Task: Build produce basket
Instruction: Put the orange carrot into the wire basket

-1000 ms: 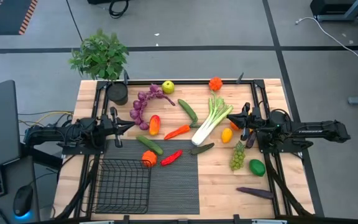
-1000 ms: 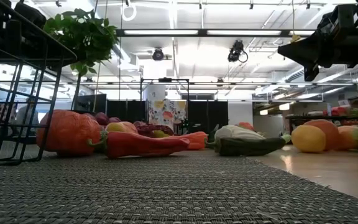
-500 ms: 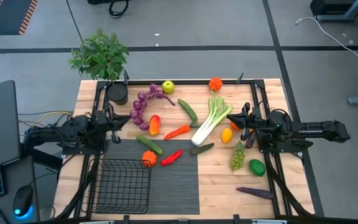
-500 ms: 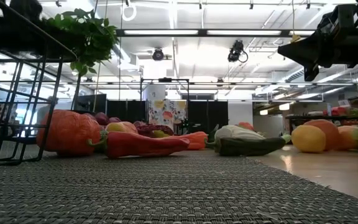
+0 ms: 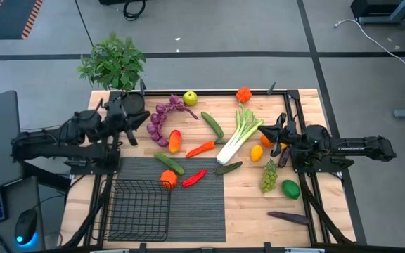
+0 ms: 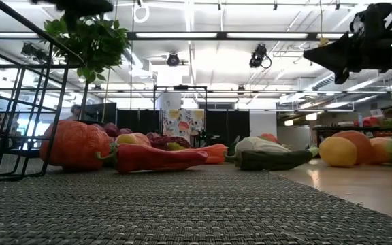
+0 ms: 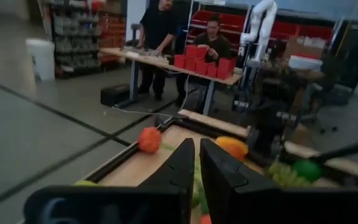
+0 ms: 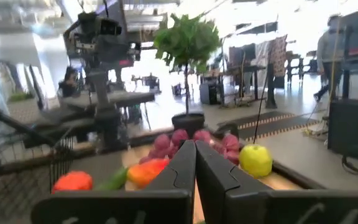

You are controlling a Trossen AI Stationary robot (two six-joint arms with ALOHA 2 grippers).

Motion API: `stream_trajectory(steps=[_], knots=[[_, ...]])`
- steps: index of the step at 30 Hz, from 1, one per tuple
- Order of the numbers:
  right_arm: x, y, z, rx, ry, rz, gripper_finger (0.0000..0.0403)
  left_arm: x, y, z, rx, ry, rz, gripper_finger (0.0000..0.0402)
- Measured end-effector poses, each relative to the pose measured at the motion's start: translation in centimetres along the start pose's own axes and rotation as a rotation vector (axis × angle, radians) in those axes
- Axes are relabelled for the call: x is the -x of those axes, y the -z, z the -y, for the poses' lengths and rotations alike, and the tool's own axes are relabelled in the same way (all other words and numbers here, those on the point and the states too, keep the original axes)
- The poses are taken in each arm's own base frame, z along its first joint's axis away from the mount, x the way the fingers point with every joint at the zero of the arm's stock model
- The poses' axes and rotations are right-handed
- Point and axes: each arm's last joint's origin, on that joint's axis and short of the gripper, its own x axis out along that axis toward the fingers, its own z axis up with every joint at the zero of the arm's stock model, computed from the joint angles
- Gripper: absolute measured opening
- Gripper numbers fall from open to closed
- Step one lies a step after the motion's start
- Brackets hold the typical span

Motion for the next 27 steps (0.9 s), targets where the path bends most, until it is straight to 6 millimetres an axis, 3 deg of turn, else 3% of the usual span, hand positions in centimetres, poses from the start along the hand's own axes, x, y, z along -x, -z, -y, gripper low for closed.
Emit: stream_trajectory(steps=[5,11,14,21,24,27], knots=[[0.1,-1.9,0.6,-0.032,0.187,0.182,0.0016,-1.1,-4.7,1.3,0.043,0.015,0.07,0.0032],[-0.8,-5.7,0.3,0.086,0.2,0.229,0.0016,-1.3,-9.2,2.3,0.197,0.043,0.152,0.0026],[-2.0,-8.0,-0.2,0.093,0.189,0.216,0.0016,-1.2,-10.6,2.5,0.188,0.049,0.181,0.003],[-7.6,-12.8,-2.1,0.145,0.101,0.043,0.0016,-1.7,-11.2,2.8,0.083,0.036,0.177,0.0035],[-10.5,-13.7,-2.8,0.121,0.106,-0.108,0.0016,-2.4,-10.2,2.9,0.042,0.02,0.087,0.0045],[-13.3,-13.9,-3.4,0.055,0.125,-0.258,0.0016,-3.2,-8.1,3.0,0.019,0.023,-0.115,0.0076]])
